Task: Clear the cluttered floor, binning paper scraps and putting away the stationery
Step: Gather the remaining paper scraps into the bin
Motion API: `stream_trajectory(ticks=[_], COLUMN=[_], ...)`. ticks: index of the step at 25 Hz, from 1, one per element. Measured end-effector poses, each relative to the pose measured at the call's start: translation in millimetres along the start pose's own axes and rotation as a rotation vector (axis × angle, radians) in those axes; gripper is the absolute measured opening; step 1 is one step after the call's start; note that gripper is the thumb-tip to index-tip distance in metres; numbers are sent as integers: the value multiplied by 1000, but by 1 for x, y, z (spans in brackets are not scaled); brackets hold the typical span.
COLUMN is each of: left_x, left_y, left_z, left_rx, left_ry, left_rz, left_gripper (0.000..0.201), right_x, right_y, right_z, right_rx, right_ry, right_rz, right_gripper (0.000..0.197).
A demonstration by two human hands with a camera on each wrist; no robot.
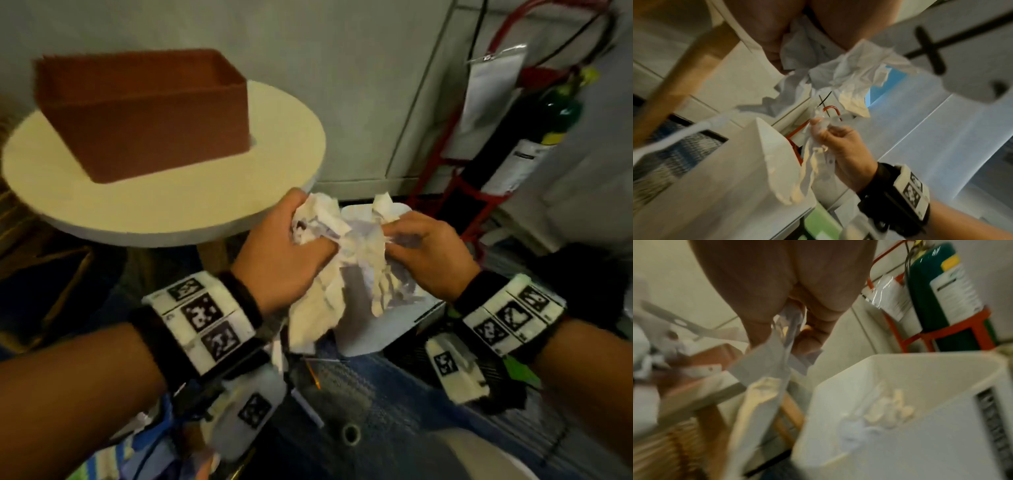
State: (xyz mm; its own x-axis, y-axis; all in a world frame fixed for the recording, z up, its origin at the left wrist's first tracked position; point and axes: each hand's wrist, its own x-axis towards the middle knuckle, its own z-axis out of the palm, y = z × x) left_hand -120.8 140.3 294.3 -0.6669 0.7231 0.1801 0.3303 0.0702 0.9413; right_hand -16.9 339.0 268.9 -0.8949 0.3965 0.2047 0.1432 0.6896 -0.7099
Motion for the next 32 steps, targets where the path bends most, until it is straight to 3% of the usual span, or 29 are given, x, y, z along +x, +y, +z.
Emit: stream_trajectory(ticks=[3, 4, 6, 8, 10, 11, 13, 16, 18, 20, 22, 25, 27, 29, 32], left_x=[51, 65, 88, 105, 113, 115, 111, 103, 100, 99, 95, 90, 87, 86, 83], left_y=[3, 1, -5, -15, -28, -35, -44, -55, -57, -56, -55, -54, -52, -49, -47], left_z=[48, 64, 91, 111, 127, 135, 147, 150, 149, 147, 139, 120, 108, 105, 115], left_rx=[-36, -10, -10, -74, 4, 105, 420, 940, 1068, 1096, 1161, 1188, 1145, 1053, 990], left_ry=[198, 276, 392, 426, 406, 351, 63, -448, -645, -667, -673, -743, -743, -717, -703], left_rz=[-49, -85, -165, -242, -313, -342, -390, -322, -275, -228, -95, 89, 140, 160, 118], left_gripper=[18, 18, 22, 33, 46, 51, 61, 58, 53, 44, 33, 24, 39, 71, 103], right_x=[13, 13, 8, 1, -4, -7, -10, -10, -3, 6, 12, 11, 8, 7, 5], right_y=[41, 54, 77, 86, 89, 91, 93, 93, 97, 100, 107, 119, 122, 125, 123], right_z=[-13, -12, -9, -12, -19, -24, -36, -44, -43, -34, -21, -11, -11, -9, -4], right_rx=[-165, -236, -413, -455, -307, -222, -126, -181, -265, -330, -436, -703, -835, -924, -837], right_ry=[-130, -218, -381, -356, -184, -93, -2, -82, -157, -255, -395, -547, -617, -654, -559], right_rz=[270, 353, 413, 389, 385, 373, 340, 308, 281, 197, 112, 88, 100, 65, 98], right_gripper=[8, 13, 43, 58, 41, 33, 42, 73, 82, 83, 73, 39, 25, 30, 27])
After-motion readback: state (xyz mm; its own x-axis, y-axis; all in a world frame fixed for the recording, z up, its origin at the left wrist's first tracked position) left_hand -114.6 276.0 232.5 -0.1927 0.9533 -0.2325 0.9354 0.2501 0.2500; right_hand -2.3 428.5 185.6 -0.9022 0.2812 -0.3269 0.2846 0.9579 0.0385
